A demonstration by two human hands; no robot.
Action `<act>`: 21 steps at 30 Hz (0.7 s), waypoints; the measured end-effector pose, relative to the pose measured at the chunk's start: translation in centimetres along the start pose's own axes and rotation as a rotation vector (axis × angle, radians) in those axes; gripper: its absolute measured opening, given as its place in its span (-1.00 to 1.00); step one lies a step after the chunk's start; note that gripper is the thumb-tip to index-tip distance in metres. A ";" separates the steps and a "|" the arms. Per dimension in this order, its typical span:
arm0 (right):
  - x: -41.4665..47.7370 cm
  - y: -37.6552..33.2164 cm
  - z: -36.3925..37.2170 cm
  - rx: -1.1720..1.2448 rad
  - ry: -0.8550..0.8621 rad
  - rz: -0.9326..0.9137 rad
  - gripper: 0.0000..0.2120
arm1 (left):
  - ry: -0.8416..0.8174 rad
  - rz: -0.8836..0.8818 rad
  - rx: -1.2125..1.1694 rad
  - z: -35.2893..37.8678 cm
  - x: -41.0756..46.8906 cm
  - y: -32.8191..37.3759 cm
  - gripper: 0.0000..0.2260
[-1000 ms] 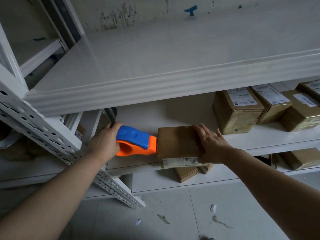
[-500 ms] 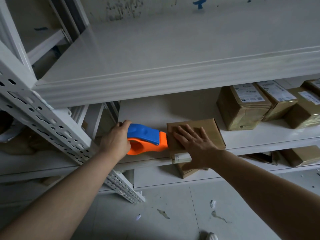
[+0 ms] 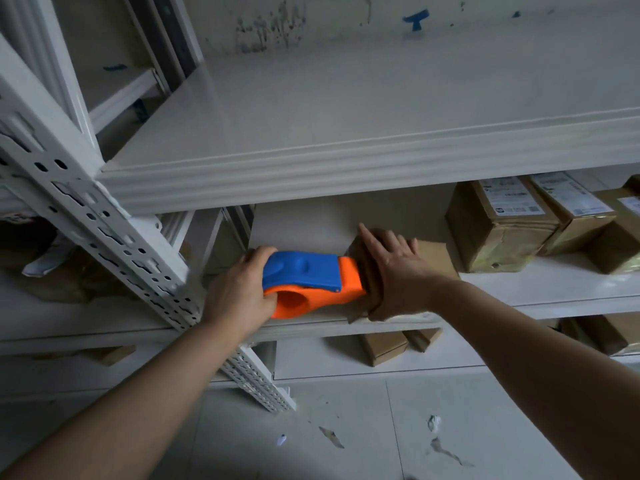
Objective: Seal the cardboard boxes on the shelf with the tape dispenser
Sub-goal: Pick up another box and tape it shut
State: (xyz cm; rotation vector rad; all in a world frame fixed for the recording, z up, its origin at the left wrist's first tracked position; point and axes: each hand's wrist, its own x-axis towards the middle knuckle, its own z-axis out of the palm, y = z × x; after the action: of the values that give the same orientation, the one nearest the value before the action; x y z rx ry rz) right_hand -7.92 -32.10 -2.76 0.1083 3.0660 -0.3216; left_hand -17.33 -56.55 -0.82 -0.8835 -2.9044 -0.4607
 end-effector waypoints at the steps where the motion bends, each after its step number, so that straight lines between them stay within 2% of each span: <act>1: -0.5 0.6 -0.7 0.091 0.043 0.007 0.36 | 0.049 0.027 -0.003 -0.7 0.2 0.8 -0.42; 6: -2.8 4.0 -1.3 0.580 0.237 0.021 0.42 | 0.168 0.137 -0.001 -3.0 1.2 5.3 -0.39; 8: -3.7 5.1 -0.4 0.777 0.237 0.062 0.40 | 0.207 0.167 0.022 -3.3 1.6 7.0 -0.37; 10: -4.6 6.0 -0.1 0.861 0.187 0.102 0.37 | 0.209 0.229 0.062 -3.0 2.0 8.5 -0.37; 12: -5.2 6.5 -0.9 0.795 0.133 0.098 0.40 | 0.145 0.212 0.030 -2.5 2.3 9.8 -0.37; 16: -4.3 5.9 -3.0 0.472 0.116 0.047 0.46 | 0.111 0.206 0.000 -2.4 2.8 10.9 -0.37; 21: -3.7 7.0 -2.7 0.449 0.080 0.129 0.47 | 0.073 0.201 -0.024 -2.0 3.3 10.2 -0.37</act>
State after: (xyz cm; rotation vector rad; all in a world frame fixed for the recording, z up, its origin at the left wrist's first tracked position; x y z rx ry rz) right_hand -3.81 -24.96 -1.35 0.3427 2.9823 -1.0111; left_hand -14.51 -47.35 4.32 -1.1224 -2.7139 -0.4999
